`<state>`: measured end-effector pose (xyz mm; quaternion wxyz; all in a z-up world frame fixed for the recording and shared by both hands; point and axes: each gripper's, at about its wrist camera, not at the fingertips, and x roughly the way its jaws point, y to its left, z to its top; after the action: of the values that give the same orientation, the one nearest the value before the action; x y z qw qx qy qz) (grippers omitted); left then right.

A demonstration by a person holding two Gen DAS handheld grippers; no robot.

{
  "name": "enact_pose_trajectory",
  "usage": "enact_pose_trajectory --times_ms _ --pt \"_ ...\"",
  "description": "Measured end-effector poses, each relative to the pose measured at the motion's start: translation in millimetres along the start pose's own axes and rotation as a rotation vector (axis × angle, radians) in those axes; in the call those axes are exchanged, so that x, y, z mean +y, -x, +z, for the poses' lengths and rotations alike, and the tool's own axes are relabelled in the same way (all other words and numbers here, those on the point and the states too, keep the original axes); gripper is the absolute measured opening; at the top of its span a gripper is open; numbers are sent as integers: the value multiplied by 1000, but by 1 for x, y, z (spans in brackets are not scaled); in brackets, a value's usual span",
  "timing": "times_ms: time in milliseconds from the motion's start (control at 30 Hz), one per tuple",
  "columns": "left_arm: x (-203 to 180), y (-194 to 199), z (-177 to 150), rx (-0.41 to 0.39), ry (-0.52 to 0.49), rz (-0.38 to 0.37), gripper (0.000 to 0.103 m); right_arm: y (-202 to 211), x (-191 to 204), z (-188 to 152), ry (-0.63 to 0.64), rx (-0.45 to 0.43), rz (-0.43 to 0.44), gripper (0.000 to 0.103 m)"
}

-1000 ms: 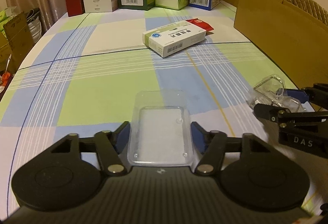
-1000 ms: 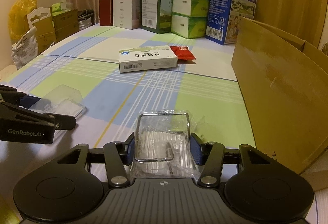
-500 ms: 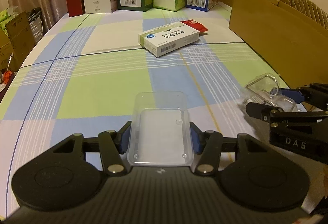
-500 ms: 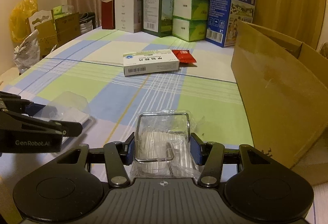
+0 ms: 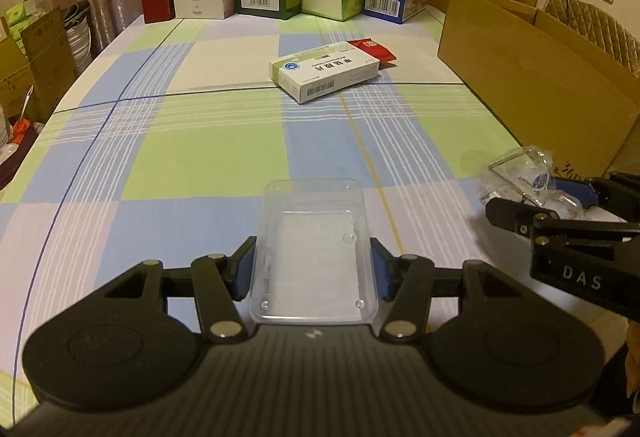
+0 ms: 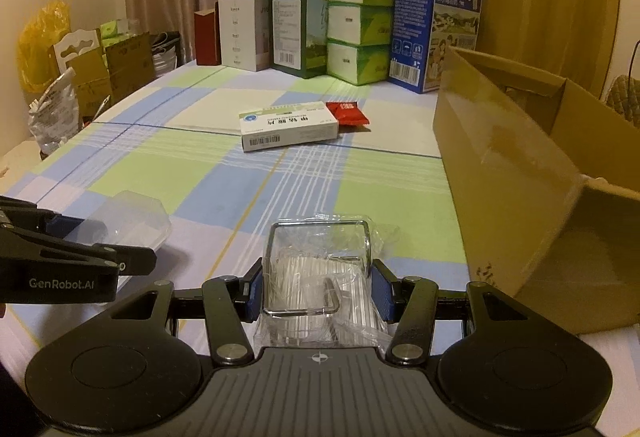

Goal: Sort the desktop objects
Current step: 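Lift the clear bag and clear tray and hold them above the table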

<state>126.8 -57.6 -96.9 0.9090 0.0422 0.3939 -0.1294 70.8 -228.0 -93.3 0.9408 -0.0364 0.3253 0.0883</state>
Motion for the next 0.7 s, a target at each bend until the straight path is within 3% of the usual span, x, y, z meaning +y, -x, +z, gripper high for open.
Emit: enact_pose_trajectory --times_ms 700 --pt "-19 42 -7 -21 15 -12 51 46 0 2 -17 -42 -7 50"
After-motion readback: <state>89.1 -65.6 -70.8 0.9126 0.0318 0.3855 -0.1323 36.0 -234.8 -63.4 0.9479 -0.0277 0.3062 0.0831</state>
